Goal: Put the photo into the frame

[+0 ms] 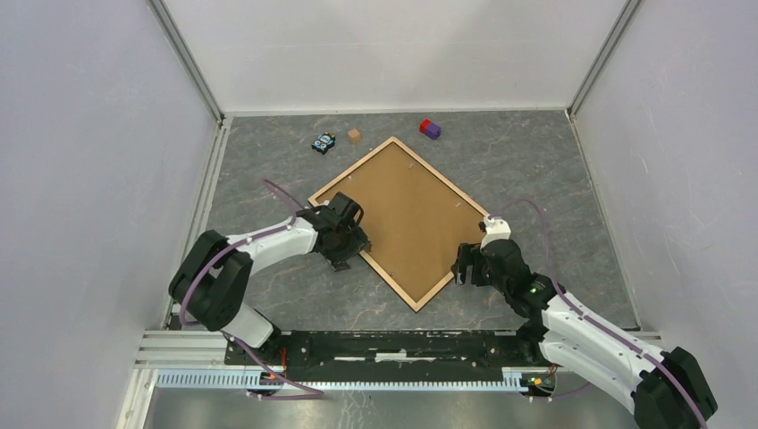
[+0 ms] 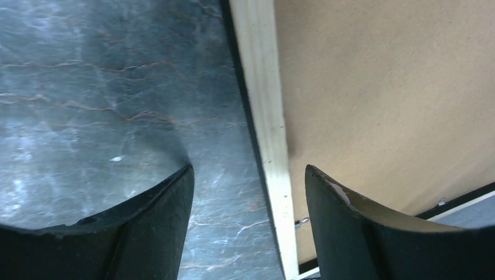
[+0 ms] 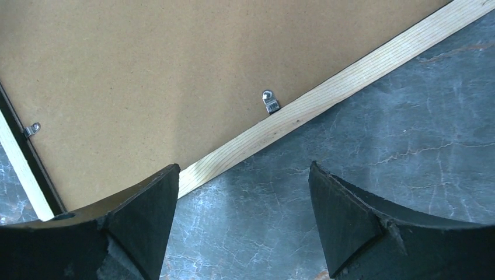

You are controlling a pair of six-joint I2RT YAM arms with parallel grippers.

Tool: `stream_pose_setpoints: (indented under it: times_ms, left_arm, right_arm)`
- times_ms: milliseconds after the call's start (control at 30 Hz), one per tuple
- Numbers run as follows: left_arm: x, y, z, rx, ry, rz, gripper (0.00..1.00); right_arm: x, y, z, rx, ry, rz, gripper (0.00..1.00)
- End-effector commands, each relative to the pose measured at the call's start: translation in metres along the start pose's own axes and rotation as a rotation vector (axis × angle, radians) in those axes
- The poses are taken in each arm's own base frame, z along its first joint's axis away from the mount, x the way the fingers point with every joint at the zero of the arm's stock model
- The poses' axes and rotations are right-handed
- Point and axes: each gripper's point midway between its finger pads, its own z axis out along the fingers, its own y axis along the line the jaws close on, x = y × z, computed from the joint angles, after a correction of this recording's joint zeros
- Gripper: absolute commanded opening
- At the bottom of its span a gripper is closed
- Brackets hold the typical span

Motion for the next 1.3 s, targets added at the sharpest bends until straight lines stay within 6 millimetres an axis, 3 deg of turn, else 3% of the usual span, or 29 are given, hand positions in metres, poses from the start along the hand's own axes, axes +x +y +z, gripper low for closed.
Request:
stream_pose_setpoints:
  times_ms: [0,167,267,300,433,600,733,967,1100,1267]
  left_arm:
    - [-0.006,-0.011,0.011,-0.033,-0.047,-0.109,0.72]
    - [-0.003,0.007,0.023,-0.127,-0.064,-0.087,0.57]
    - [-0.002,0.015,0.027,-0.166,-0.058,-0.023,0.37]
    - [-0.005,0.018,0.027,-0.19,-0.068,0.012,0.35]
    - [-0.019,0.03,0.025,-0.284,-0.086,0.254,0.32]
    - [-0.027,0.035,0.018,-0.253,-0.07,0.57,0.27]
    - [-0.026,0.041,0.008,-0.23,-0.023,0.729,0.21]
    - [-0.027,0.036,-0.011,-0.189,0.057,0.919,0.15]
    - [-0.038,0.04,-0.011,-0.262,0.072,1.005,0.11]
    - [-0.038,0.026,-0.011,-0.222,0.067,1.009,0.07]
  right_arm:
    - [-0.012,-0.004,-0.002,0.013,-0.057,-0.045,0.86]
    - [-0.015,-0.008,-0.003,0.039,-0.065,-0.059,0.85]
    - [-0.018,-0.009,-0.003,0.05,-0.072,-0.06,0.84]
    - [-0.019,-0.01,-0.003,0.056,-0.072,-0.06,0.84]
    - [-0.028,-0.012,-0.004,0.087,-0.071,-0.09,0.84]
    - [-0.048,-0.012,-0.011,0.107,-0.093,-0.152,0.88]
    - [-0.062,-0.017,-0.019,0.145,-0.149,-0.137,0.98]
    - [-0.077,-0.021,-0.024,0.189,-0.187,-0.136,0.98]
    - [-0.087,-0.033,-0.024,0.289,-0.163,-0.153,0.98]
    - [-0.096,-0.047,-0.008,0.367,-0.092,-0.12,0.98]
